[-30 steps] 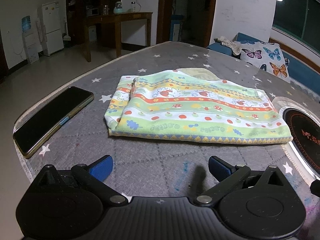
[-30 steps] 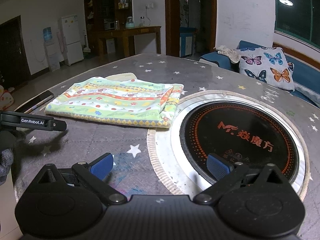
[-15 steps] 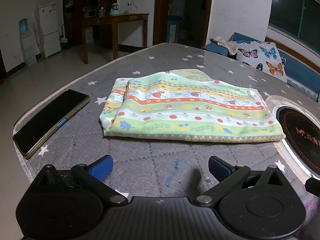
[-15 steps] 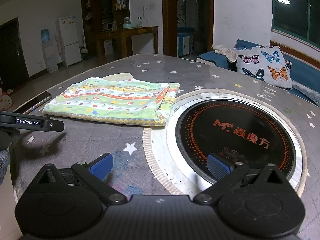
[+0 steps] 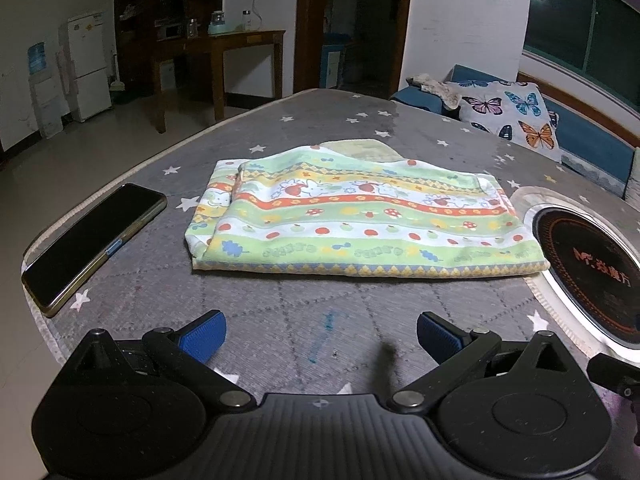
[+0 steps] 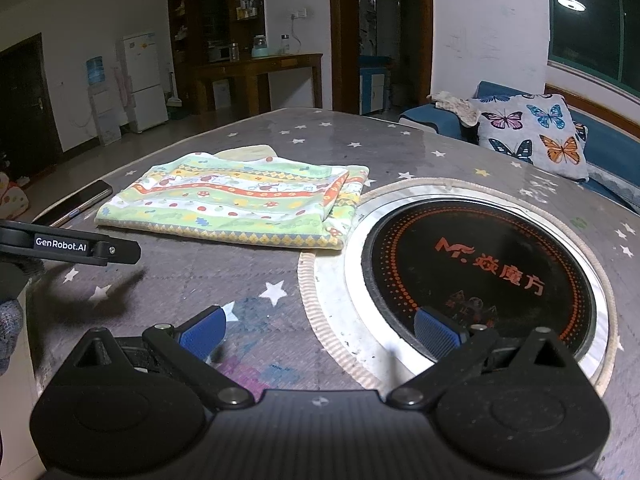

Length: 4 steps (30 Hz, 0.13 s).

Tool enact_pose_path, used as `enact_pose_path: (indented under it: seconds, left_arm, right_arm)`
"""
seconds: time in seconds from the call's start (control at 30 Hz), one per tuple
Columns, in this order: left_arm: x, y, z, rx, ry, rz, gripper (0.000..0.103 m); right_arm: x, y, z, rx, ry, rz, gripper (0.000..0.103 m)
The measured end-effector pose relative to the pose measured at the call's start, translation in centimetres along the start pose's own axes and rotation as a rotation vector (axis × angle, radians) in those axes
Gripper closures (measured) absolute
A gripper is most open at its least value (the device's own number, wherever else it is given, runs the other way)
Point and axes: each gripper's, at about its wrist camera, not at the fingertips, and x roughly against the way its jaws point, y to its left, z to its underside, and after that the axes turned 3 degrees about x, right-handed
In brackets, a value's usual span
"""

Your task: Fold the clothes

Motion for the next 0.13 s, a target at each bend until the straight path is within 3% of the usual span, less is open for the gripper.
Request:
enact_pose_path:
  seconds: [0.13]
  left_arm:
    - [0.36, -0.27, 0.02, -0.011, -0.017, 0.007, 0.0]
  right_arm:
    - [0.2, 0.0, 0.1, -0.001, -0.003, 0.002, 0.001]
